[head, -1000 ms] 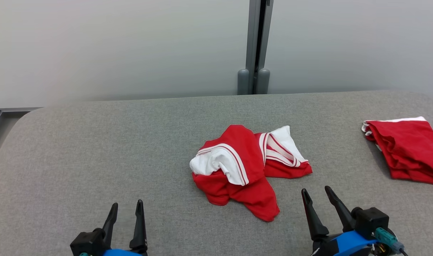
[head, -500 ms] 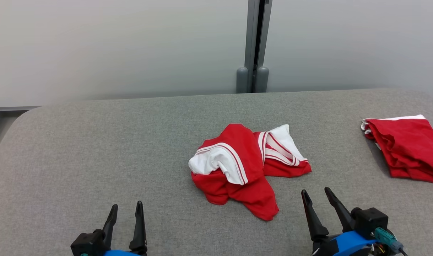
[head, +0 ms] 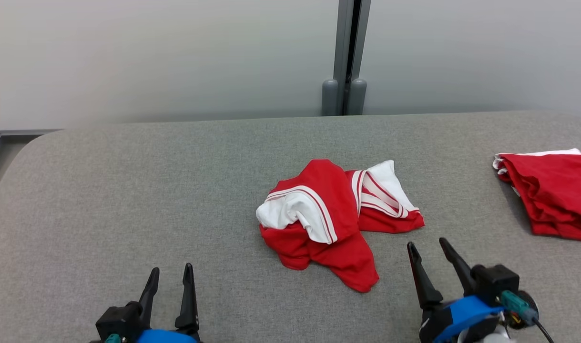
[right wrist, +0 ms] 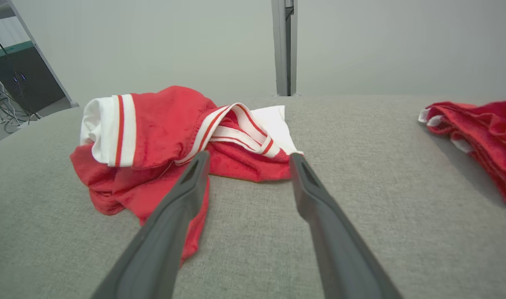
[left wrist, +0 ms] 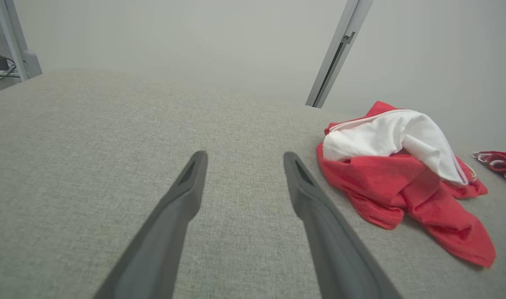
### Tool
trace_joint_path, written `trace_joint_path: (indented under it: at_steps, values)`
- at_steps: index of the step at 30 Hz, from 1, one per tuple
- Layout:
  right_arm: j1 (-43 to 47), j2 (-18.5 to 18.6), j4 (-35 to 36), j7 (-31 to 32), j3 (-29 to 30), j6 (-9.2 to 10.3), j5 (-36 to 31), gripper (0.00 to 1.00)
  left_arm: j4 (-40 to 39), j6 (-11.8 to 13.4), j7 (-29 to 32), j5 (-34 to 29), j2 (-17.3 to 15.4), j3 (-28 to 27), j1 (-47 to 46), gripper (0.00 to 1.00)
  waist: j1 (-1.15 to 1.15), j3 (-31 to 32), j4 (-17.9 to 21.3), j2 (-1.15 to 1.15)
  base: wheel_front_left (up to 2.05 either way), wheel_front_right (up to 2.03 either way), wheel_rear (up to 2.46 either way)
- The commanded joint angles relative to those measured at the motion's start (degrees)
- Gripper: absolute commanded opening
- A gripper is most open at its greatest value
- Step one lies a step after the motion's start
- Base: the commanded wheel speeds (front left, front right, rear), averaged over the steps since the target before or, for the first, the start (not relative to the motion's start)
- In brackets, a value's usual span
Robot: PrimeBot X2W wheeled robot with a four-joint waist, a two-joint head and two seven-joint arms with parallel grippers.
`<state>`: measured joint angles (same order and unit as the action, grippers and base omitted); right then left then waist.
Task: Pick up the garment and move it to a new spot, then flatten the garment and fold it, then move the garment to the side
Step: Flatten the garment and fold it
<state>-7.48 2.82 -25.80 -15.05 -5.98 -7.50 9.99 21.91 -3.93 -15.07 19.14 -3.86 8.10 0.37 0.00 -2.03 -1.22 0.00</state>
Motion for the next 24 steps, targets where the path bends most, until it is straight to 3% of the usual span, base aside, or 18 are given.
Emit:
trace_joint_path:
  at_steps: [1,5,12,22,23,24]
  values:
    - [-1.4,0.1,-0.6,-0.2,0.3,0.01,-1.0,1.0,-0.2,-0.2,-0.1,-0.2,0.0,-0.3,-1.2,1.0,0.0,-0.5,-0.3,0.0,0.0,0.0,0.0]
    - [-5.6,0.3,-5.4,1.4,2.3,0.01,-6.7,1.0,-0.5,-0.5,-0.1,-0.7,0.2,-0.5,-2.0,1.0,0.0,-2.1,-1.4,0.0,0.0,0.0,0.0]
    - [-14.3,3.9,-15.1,3.3,4.9,0.01,-13.9,1.0,-0.8,-1.0,-0.1,-1.1,0.6,-0.7,-3.7,1.0,0.0,-6.1,-4.7,0.0,0.0,0.0,0.0]
    - [-24.2,7.0,-28.3,5.4,1.5,0.01,-14.5,1.0,-0.2,-1.4,-0.1,-1.2,0.9,-0.6,-5.6,1.0,0.0,-9.4,-8.3,0.0,0.0,0.0,0.0]
    - [-24.9,6.9,-29.6,5.8,1.0,0.01,-13.7,0.89,-0.2,-1.5,-0.1,-1.2,1.0,-0.6,-5.5,1.0,0.0,-9.5,-8.4,0.0,0.0,0.0,0.0]
    - [-25.6,6.8,-30.6,6.0,0.3,0.01,-13.0,0.43,-0.1,-1.5,-0.1,-1.2,1.0,-0.7,-5.5,1.0,0.0,-9.5,-8.5,0.0,0.0,0.0,0.0]
